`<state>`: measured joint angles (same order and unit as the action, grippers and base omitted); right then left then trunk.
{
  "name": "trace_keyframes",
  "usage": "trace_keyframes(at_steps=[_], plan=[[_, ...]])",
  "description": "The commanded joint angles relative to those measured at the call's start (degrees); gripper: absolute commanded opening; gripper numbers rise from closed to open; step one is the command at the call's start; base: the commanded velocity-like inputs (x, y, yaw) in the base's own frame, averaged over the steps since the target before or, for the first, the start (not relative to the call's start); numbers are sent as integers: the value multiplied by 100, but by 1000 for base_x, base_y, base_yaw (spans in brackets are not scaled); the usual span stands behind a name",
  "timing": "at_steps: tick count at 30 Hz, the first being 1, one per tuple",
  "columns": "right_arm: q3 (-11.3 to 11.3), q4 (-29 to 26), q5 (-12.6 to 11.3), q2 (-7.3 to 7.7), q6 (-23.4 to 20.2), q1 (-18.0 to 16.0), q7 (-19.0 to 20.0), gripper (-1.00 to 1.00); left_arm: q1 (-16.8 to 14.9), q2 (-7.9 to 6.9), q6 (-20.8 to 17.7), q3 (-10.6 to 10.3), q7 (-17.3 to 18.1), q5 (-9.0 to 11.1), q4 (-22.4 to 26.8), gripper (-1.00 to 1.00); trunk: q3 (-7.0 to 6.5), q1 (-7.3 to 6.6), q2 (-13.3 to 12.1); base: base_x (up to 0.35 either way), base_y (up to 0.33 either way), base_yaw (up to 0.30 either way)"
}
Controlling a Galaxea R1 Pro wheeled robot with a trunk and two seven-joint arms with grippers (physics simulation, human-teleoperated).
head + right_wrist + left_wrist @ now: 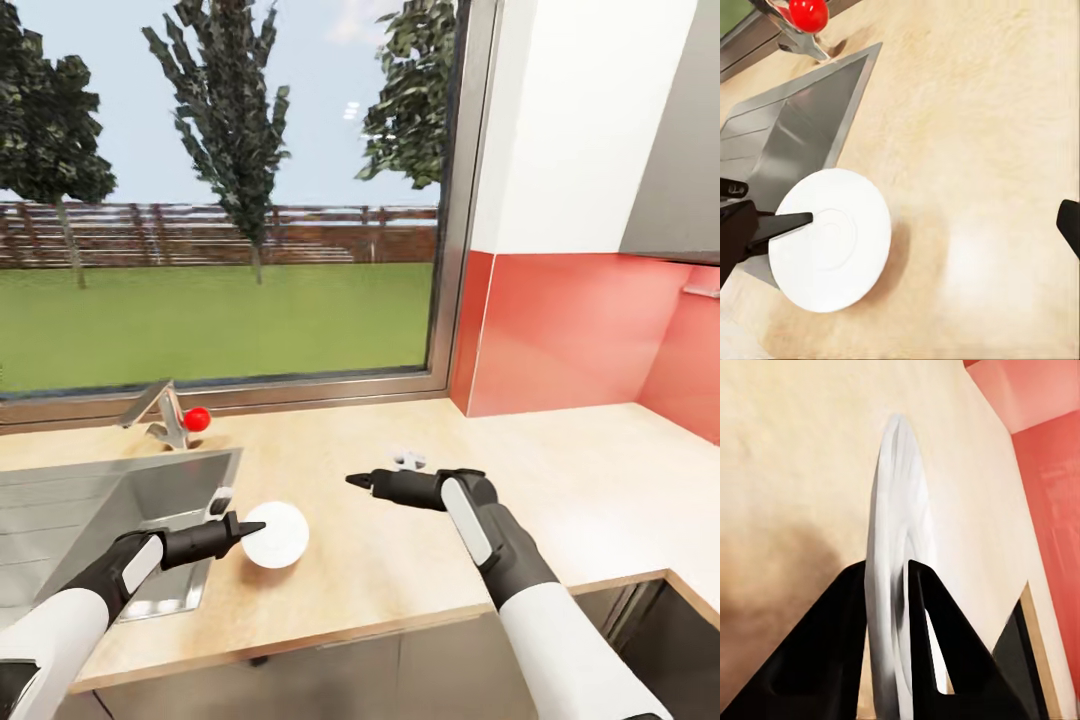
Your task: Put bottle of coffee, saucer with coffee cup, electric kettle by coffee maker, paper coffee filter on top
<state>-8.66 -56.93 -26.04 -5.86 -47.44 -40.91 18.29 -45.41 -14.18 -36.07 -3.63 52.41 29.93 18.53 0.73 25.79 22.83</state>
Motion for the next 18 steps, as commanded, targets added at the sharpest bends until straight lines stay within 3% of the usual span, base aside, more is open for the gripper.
trace_keyframes(at_steps=[1, 6, 18], plan=[[5, -5, 22, 5, -20, -4, 26, 100, -3, -5, -24, -35, -12, 48, 2, -100, 8, 0, 9, -337, -118, 0], [-3, -110, 20, 14, -20, -5, 26, 100, -3, -5, -23, -38, -6, 48, 2, -100, 5, 0, 9, -337, -111, 74], [-13, -250, 20, 15, -20, -5, 26, 100, -3, -14, -23, -30, -3, 48, 2, -100, -24, 0, 9, -338, -42, 257]])
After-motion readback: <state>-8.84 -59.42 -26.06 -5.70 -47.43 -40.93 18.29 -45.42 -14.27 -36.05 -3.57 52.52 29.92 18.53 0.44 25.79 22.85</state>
